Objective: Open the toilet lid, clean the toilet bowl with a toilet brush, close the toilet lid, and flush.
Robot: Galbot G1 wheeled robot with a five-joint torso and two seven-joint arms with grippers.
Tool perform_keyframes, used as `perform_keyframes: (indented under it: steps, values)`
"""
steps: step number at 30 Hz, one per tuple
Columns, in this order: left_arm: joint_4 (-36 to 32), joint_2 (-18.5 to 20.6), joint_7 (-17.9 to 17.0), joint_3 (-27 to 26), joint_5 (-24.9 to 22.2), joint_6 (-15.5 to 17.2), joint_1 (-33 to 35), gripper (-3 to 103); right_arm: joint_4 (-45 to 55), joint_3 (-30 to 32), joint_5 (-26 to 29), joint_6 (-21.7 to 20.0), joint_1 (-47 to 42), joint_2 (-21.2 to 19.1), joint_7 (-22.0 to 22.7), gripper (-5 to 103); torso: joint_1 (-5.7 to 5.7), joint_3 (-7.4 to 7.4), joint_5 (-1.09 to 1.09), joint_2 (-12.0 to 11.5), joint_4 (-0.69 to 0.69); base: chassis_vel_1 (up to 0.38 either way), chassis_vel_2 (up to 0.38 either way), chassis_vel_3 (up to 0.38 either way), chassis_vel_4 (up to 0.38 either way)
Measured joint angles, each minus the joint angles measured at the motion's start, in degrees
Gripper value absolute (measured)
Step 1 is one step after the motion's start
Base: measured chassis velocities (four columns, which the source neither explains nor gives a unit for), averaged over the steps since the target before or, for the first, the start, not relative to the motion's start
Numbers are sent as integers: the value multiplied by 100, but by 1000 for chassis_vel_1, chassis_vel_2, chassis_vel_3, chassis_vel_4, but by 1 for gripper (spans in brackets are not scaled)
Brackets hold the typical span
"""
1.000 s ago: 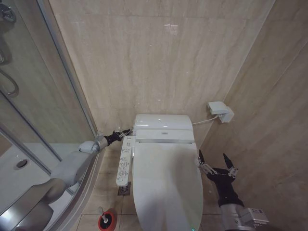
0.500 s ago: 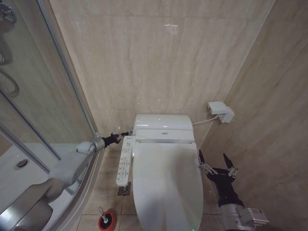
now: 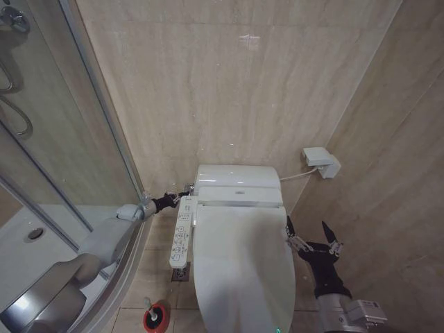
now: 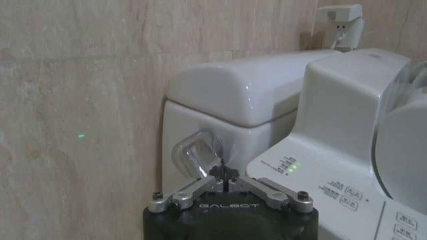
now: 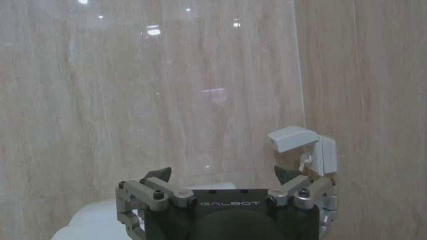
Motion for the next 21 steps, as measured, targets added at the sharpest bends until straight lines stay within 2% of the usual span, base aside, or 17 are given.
perform_keyframes:
  steps: [11, 21]
  values:
    - [133, -30, -2, -8, 6, 1, -7, 0, 0, 0, 0, 0, 0, 0, 0, 100, 0, 1, -3, 0, -4, 0, 0, 0, 0]
    - [362, -211, -227, -31, -77, -92, -31, 0, 0, 0, 0, 0, 0, 0, 0, 100, 0, 1, -2, 0, 0, 0, 0, 0, 0]
